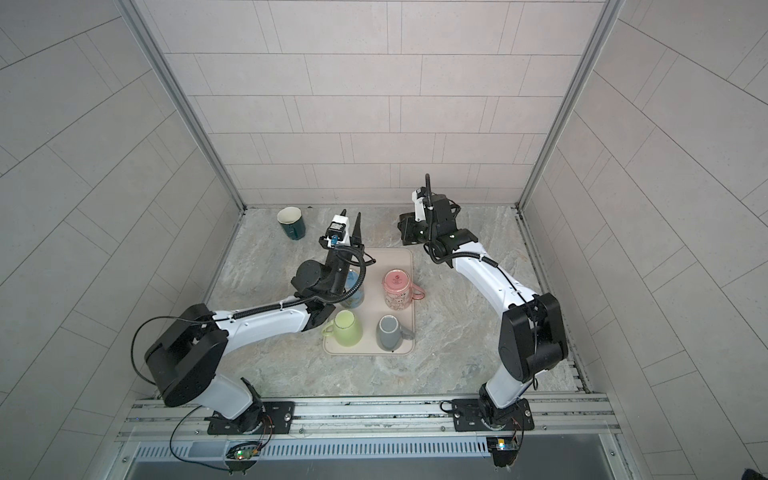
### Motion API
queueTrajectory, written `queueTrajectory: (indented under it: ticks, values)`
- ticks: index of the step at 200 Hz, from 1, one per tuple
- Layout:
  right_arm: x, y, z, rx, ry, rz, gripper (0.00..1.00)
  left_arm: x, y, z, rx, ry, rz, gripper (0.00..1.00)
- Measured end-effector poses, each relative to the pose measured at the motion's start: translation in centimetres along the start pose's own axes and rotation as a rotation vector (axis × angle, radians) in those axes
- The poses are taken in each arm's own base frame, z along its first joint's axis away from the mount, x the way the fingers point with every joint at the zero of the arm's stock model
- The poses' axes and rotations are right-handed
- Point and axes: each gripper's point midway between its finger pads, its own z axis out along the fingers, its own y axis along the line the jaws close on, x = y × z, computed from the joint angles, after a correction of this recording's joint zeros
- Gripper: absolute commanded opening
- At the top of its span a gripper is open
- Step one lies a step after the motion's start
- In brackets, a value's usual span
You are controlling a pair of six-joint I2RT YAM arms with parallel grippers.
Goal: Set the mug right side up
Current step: 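Grasp the black mug handle with the right gripper, release the left gripper, then carry the black mug with the right gripper toward the far table edge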
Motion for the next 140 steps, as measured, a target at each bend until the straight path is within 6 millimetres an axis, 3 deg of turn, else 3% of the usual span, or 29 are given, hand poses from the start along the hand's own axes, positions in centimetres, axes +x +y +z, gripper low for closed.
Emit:
queueTrajectory:
  ticks: [53,108,140]
  values:
    - [0.1,-5.1,0.1,-0.058,-0.100,0.018,0.00,0.2,2.3,0.4,-0.059,0.043,-0.009,0.39]
    - [-1.5,-4.7,0.5,-0.250,-0.241,-0.030,0.00,-1.1,7.7,1.1,-0.094,0.117,-0.106,0.39]
    - [-1.7,-5.9,0.9,-0.314,-0.281,-0.027,0.00,-1.0,9.9,1.1,-0.063,0.166,-0.177,0.39]
